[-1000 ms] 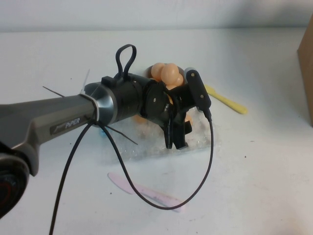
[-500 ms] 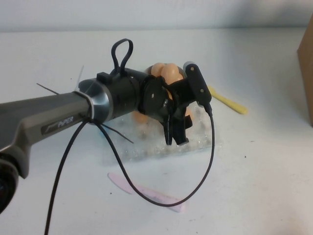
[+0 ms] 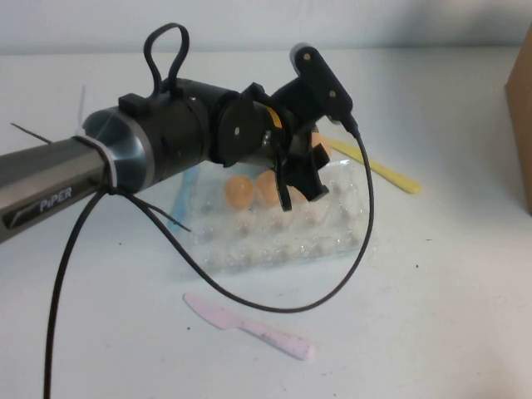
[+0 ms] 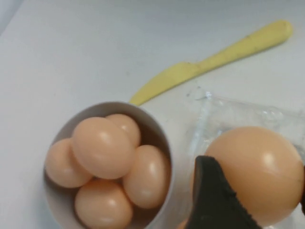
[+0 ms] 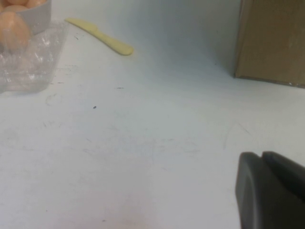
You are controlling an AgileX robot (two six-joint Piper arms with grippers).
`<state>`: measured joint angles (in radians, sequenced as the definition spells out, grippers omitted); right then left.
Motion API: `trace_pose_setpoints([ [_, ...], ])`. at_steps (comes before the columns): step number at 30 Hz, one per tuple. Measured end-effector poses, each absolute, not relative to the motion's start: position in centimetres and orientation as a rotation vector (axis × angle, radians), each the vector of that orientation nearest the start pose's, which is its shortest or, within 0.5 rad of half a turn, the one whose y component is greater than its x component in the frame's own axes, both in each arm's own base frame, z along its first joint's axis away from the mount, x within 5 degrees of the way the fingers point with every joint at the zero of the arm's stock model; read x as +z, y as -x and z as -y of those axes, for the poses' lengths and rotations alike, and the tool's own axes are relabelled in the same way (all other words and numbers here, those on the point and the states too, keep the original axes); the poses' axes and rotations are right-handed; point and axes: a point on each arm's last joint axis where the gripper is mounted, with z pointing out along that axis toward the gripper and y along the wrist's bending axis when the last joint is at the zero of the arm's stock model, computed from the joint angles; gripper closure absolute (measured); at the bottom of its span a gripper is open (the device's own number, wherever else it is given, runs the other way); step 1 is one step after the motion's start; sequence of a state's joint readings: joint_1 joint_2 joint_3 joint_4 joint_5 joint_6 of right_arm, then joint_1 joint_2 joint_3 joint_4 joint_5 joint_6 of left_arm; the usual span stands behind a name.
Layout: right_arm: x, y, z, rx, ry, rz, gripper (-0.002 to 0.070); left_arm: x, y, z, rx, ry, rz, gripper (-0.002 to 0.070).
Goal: Take an egg out of the egg box
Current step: Place the egg in the bowl
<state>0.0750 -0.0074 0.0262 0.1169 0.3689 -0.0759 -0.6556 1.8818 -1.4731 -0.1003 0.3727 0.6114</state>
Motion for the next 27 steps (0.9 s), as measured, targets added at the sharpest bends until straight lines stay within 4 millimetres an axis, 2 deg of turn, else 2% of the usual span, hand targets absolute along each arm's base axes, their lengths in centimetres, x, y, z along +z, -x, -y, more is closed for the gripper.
trace_pose_setpoints([
  [7, 17.2, -5.2, -0.8, 0.114, 0.068, -1.869, 0.0693, 27.2, -37.7, 23.6, -0.115, -1.000, -1.900, 0.0359],
  [12, 17.2, -5.2, -0.8, 0.116, 0.067, -1.869, 0.0693, 26.9, -39.1, 21.8, -0.109, -0.900, -1.924, 0.0359],
  [22, 17.2, -5.2, -0.8, 0.116, 0.067, -1.869, 0.0693, 25.2, -39.7, 21.8, -0.107, -0.904, -1.966, 0.0359],
  [27, 17.2, -5.2, -0.8, 0.116, 0.067, -1.869, 0.0693, 25.0, -39.7, 21.8, -0.108, -0.906, -1.976, 0.0359],
])
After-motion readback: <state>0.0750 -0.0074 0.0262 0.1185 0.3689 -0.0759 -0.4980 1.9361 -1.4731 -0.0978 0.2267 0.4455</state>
